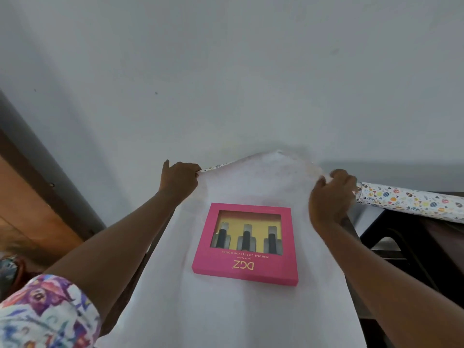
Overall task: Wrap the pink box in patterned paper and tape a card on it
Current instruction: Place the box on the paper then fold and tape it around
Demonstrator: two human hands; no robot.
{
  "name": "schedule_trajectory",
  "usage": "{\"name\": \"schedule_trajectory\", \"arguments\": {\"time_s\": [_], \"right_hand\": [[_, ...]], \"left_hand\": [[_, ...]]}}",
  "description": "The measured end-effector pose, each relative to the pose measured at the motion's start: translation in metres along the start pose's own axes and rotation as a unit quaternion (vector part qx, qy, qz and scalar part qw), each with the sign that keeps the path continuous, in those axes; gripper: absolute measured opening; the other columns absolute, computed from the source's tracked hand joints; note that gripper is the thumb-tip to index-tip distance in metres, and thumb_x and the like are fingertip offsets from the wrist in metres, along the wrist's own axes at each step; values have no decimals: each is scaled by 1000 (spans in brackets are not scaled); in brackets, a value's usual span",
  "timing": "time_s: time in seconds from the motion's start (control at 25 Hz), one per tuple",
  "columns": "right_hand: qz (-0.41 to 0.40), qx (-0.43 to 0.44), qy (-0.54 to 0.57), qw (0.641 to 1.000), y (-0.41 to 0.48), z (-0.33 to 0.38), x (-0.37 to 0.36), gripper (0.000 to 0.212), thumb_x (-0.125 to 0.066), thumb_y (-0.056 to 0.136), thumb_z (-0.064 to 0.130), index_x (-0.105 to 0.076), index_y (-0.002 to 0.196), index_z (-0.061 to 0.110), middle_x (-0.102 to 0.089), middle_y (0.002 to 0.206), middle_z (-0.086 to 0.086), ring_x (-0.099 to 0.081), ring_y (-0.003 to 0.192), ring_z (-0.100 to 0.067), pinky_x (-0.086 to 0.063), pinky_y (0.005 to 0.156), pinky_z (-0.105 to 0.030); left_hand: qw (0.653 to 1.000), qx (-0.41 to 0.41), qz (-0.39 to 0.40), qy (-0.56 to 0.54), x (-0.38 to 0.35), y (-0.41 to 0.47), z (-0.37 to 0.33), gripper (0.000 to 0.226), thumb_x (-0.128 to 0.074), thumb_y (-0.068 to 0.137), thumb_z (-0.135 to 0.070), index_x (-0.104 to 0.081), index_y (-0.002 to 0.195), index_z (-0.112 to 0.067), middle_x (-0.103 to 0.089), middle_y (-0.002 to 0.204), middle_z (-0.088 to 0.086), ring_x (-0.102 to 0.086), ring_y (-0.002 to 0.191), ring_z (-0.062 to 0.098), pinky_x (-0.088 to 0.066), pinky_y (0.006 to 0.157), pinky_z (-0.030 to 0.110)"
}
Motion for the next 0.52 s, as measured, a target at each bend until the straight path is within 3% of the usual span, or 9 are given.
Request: {"name": "schedule_trajectory", "arguments": {"time_s": [0.08,0.12,0.16,0.24,0.32,0.4,0.52], "right_hand": [[21,259,13,966,-41,25,8,8,-56,80,5,-60,86,1,-58,85,-19,-58,78,-38,-46,68,-41],[94,366,28,926,-65,32,6,11,-56,80,10,-62,84,2,-60,83,-16,-59,75,-36,-48,67,-39],[184,418,26,889,-89,39,4,22,-54,83,22,-64,89,3,-63,89,-15,-62,81,-35,-50,73,-40],[354,414,-51,837,-123,45,3,65,-45,82,60,-57,121,10,-55,125,-16,-52,117,-36,-39,99,-51],[468,375,-163,783,-146,41,1,102,-37,69,84,-24,147,18,-17,155,-15,-15,142,-38,-8,112,-60],[493,375,-206,758,-159,36,4,117,-40,62,88,-1,150,20,6,157,-16,7,143,-40,6,110,-62],[445,415,-223,762,-163,30,7,116,-45,66,84,2,150,18,6,157,-18,6,143,-42,6,109,-62]], "left_hand": [[999,-4,5,54,8,-7,-7,26,-44,90,-16,-65,106,-19,-69,99,4,-59,105,25,-8,114,51],[997,-2,15,75,14,-11,-12,26,-45,87,-17,-63,106,-18,-68,95,5,-60,102,27,-4,113,56],[996,3,32,88,20,-16,-18,27,-46,85,-17,-61,107,-18,-65,91,6,-61,100,29,0,110,60],[992,5,67,109,33,-20,-34,25,-46,83,-16,-59,104,-17,-57,81,2,-62,95,31,4,106,68],[985,-7,96,142,40,-23,-50,16,-44,82,-11,-58,86,-14,-48,69,-1,-63,90,30,4,105,71],[976,-15,111,187,38,-22,-59,15,-43,83,-8,-57,82,-13,-45,64,-2,-63,89,28,3,107,69],[969,-13,110,221,33,-14,-66,30,-41,87,-9,-52,115,-13,-51,75,-3,-61,97,27,4,108,66]]}}
Point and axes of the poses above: each hand's wrist, its own y-axis towards the middle knuckle, its own x-axis out of the back of the hand, z = x × y, the point moved 3 cm from there along y, towards the middle knuckle
